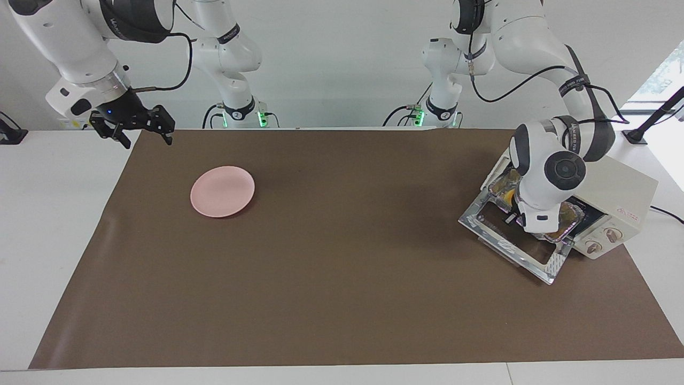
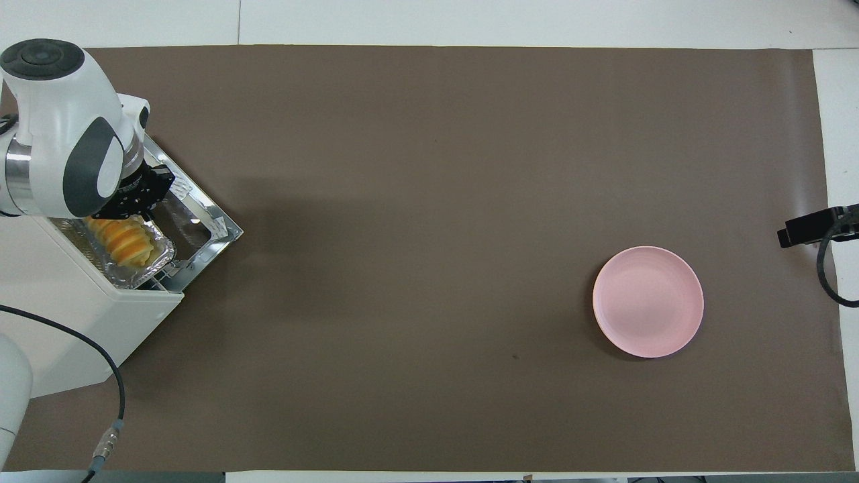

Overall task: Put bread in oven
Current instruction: 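Push the foil tray into the oven with the left gripper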

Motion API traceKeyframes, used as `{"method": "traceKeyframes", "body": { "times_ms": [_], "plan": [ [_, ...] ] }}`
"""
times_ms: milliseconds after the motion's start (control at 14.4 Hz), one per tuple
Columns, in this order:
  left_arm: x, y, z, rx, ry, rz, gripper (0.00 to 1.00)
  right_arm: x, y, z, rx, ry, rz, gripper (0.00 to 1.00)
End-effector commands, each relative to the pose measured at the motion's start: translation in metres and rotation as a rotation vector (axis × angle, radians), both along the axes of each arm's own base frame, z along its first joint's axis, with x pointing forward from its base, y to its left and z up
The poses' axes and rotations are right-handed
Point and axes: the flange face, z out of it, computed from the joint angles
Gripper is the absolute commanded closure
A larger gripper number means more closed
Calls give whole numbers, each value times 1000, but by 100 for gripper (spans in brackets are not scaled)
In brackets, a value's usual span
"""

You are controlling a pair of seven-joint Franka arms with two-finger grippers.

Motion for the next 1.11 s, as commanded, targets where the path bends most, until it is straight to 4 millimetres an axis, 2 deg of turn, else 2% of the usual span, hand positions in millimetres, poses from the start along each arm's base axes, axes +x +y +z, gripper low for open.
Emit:
{"method": "traceKeyframes", "body": {
  "times_ms": [0,139,347,554,624,693,762,901,1040],
  "plan": [
    [-8,12,5,40,-25,17,100,-5,1,3,-13,9,-10,0],
    [-8,29,7,41,-26,31,100,-5,1,3,-12,9,-10,0],
    [-8,32,6,41,-27,39,100,-5,1,3,-13,9,-10,0],
    [-8,43,7,42,-28,51,100,-5,1,3,-13,9,-10,0],
    [-6,44,8,37,-40,37,48,-5,1,3,-12,9,-10,0],
    [-4,43,8,34,-54,28,21,-5,1,3,-13,9,-10,0],
    [-3,42,8,30,-61,15,0,-5,1,3,-13,9,-10,0],
    [4,40,14,7,-70,-88,0,-5,1,3,-13,9,-10,0],
    [13,29,26,-10,-102,-192,0,-5,1,3,-13,9,-10,0]
  ]
}}
